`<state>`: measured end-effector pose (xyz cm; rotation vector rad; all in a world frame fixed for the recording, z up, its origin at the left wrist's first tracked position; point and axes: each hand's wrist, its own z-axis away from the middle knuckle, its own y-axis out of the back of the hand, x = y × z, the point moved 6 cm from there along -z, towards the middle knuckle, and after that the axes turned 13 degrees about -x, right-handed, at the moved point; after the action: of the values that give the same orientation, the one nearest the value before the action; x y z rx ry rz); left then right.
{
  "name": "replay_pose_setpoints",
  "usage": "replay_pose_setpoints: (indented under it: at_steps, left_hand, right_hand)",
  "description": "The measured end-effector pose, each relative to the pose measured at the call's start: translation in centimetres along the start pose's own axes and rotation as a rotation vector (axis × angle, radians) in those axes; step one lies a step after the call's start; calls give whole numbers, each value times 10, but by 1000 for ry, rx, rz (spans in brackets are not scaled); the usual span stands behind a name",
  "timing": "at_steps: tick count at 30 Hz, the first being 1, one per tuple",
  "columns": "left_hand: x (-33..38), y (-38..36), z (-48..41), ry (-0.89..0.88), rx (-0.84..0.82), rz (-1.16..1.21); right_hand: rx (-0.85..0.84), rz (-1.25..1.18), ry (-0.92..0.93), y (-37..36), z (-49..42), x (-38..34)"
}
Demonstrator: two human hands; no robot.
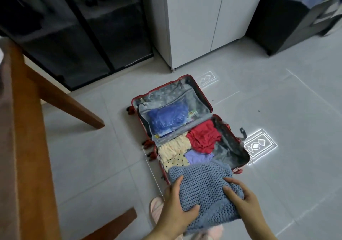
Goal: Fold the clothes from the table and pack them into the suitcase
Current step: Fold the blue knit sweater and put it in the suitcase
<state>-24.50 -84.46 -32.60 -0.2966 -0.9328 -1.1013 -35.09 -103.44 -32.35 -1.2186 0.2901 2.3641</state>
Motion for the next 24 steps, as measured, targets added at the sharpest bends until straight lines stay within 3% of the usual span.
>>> replay_pose_setpoints:
  at_steps: [9,19,24]
  left_hand:
    - [-61,-98,-157,178,-121,112]
    - [-170,-162,-322,286,-26,74]
    - [-208,-200,-431,262,-33,96]
  right_hand:
    - [22,369,-142,98,-132,77]
    - [-211,728,-289,143,-310,193]
    - [-191,851,-263,180,-397,218]
